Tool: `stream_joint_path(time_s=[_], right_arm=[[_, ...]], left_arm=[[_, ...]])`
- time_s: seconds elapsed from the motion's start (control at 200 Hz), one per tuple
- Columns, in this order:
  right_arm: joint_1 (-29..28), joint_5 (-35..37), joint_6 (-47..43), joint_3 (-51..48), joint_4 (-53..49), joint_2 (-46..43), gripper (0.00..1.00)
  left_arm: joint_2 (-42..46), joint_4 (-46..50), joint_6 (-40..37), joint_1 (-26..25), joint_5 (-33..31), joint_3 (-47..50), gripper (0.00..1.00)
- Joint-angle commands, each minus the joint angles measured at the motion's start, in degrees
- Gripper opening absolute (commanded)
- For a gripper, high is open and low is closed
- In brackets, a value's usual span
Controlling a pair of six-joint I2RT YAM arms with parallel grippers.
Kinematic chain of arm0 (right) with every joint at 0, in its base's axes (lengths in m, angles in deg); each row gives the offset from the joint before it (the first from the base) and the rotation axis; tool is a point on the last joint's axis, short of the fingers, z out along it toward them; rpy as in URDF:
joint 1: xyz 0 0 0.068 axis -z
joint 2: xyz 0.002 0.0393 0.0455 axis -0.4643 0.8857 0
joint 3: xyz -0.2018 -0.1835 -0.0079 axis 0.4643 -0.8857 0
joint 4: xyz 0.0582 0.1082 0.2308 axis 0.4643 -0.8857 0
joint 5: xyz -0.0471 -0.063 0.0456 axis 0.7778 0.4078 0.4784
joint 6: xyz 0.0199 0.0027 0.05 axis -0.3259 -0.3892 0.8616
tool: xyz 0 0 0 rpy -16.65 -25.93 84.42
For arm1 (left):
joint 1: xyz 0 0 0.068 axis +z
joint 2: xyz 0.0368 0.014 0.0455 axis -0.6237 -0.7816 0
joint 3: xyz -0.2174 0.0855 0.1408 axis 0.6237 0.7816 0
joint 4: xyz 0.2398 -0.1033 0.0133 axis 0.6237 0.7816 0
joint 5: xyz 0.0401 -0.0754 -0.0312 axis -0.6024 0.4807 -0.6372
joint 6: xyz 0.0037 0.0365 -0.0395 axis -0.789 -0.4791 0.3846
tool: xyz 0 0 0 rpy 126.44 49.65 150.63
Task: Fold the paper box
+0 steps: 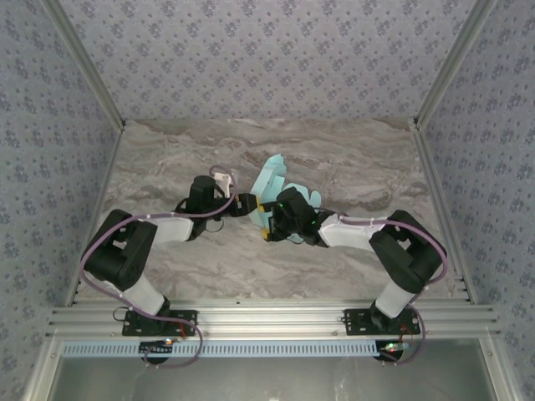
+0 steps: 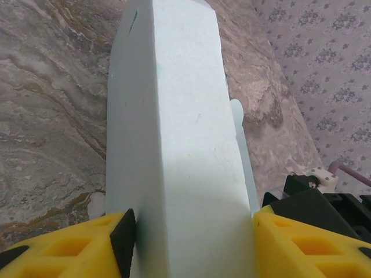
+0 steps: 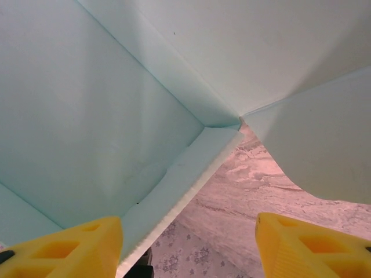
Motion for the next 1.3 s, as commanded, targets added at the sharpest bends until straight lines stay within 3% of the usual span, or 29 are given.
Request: stream_joint_path(time_s=[0.0,0.24,0.54,0.805,1.179,1.244,1.294], right_arm=[[-1.6,-1.7,16.5,1.3,1.7,2.2,0.65],[0.7,-0.8,19.3,2.7,5.3,5.5,0.65],[0.8,-0.9,19.3,4.9,4.0,8.2,0.42],[1.3,-0.7,18.0,5.1,1.9,8.9,0.28],[3.8,2.0,6.0,6.0,-13.0,5.3,0.14],[4.6,2.1,2.8,6.3,-17.3,4.0,0.14],[5.1,2.3,0.2,6.5,-20.6,2.8,0.22]], left_arm=[[1.3,0.1,0.0,-0.4,-1.5,0.8,0.57],[1.8,-1.1,1.5,-0.4,-2.0,1.8,0.57],[1.9,-4.2,4.3,-0.3,-1.4,2.5,0.59],[3.1,-8.4,8.1,0.5,-0.9,4.9,0.61],[14.7,-3.1,5.7,5.5,-2.8,8.6,0.74],[17.9,0.1,4.4,6.9,-3.8,9.2,0.76],[20.0,2.2,3.6,8.2,-4.0,9.5,0.77]])
